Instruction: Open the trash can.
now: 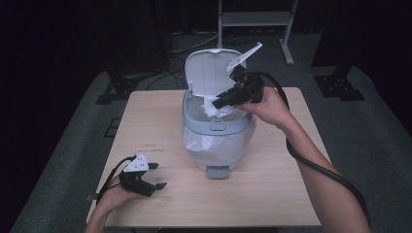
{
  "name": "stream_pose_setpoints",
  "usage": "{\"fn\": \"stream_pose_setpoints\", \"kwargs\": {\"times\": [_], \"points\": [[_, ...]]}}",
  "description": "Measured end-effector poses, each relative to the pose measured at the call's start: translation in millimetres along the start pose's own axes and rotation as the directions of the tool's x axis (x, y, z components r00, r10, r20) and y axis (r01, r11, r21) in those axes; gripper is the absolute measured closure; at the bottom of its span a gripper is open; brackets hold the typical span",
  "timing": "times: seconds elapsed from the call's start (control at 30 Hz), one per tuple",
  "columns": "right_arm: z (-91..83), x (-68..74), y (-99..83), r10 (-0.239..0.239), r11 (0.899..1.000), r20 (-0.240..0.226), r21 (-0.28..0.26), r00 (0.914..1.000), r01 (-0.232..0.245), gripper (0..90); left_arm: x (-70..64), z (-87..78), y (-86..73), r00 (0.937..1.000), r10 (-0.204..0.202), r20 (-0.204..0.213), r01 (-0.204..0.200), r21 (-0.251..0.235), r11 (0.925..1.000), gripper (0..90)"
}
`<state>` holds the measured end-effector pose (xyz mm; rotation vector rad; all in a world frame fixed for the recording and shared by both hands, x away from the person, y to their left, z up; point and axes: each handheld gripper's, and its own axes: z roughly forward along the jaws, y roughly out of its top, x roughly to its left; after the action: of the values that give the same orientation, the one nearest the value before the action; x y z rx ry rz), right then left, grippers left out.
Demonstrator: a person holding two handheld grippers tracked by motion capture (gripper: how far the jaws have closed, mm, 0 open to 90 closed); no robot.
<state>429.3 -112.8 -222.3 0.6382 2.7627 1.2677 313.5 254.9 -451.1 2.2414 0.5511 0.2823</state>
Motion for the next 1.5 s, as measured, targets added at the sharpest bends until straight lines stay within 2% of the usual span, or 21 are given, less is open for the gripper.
{"fn": "stream_pose_setpoints", "kwargs": {"times": [0.03,0.17,0.4,0.6,1.13,1.5], "points": [[-0.1,-0.5,-0.4,0.005,1.0,0.004,-0.003,1.0,-0.005,63.9,-0.2,0.2,0.0,1.0,0.0,0.0,0.0,0.0,1.0,18.8],[-3.0,-0.9,-1.3,0.016,1.0,0.011,-0.022,0.9998,-0.016,59.7,-0.5,1.4,0.1,1.0,0.002,0.004,-0.002,0.005,1.0,18.7],[-8.8,-1.5,-2.3,0.027,0.999,0.016,-0.041,0.9995,-0.026,58.4,0.3,0.7,-1.0,1.0,-0.003,0.003,0.003,0.0,1.0,18.7],[-15.6,-2.1,-4.6,0.026,0.999,0.018,-0.044,0.9995,-0.025,64.3,1.9,1.2,-2.3,1.0,-0.008,0.005,0.008,0.001,1.0,18.7],[-41.6,-8.2,-23.6,0.04,0.998,0.035,-0.056,0.9986,-0.038,89.2,1.2,-0.9,-4.0,0.9999,-0.012,-0.001,0.012,0.003,0.9999,18.7],[-57.6,-19.0,-39.5,0.074,0.996,0.057,-0.061,0.9956,-0.071,89.7,0.6,-2.7,-6.2,0.9999,-0.015,-0.004,0.015,0.003,0.9999,18.7]]}}
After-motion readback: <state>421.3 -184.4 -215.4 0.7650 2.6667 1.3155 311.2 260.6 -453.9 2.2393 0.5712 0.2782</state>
